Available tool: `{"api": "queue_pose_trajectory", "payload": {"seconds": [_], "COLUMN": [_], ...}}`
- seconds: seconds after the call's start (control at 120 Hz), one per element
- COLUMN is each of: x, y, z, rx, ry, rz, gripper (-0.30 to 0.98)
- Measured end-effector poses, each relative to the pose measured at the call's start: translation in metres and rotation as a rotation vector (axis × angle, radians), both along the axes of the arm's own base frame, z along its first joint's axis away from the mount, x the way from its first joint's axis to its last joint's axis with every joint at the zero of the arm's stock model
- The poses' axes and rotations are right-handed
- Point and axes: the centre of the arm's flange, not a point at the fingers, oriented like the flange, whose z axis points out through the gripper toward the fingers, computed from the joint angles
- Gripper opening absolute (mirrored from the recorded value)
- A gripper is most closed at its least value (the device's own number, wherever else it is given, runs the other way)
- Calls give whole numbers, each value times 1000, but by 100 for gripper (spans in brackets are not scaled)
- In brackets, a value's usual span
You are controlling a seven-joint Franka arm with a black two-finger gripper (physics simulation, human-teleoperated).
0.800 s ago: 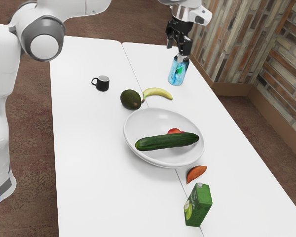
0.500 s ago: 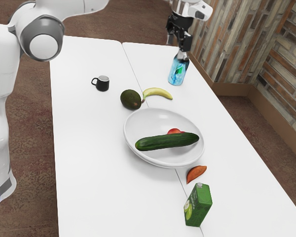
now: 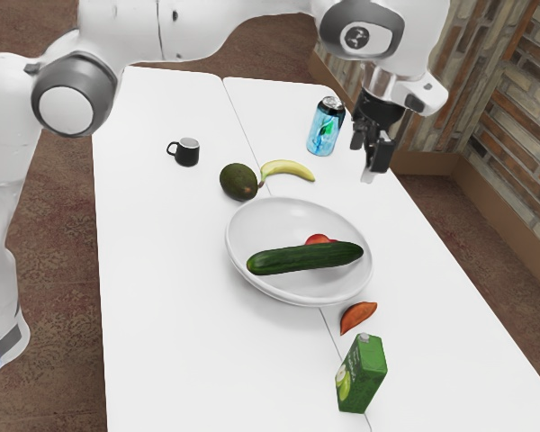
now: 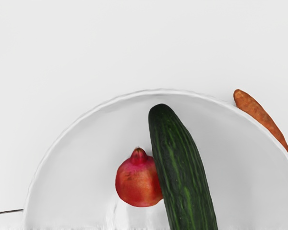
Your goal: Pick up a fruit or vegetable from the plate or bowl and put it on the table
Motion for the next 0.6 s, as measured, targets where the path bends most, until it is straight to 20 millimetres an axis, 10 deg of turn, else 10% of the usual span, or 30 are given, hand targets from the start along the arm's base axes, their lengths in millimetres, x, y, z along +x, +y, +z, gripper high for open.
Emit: {"api": "queue_pose_trajectory", "payload": {"seconds": [0.158, 0.35, 0.5, 0.6], "x": [26, 25, 20, 9], "y": [10, 5, -46, -84], "z": [-54, -57, -81, -132], "rx": [-37, -84, -130, -118], "ry": [98, 117, 192, 301], "rz": [52, 68, 23, -6], "gripper": [69, 69, 69, 69]}}
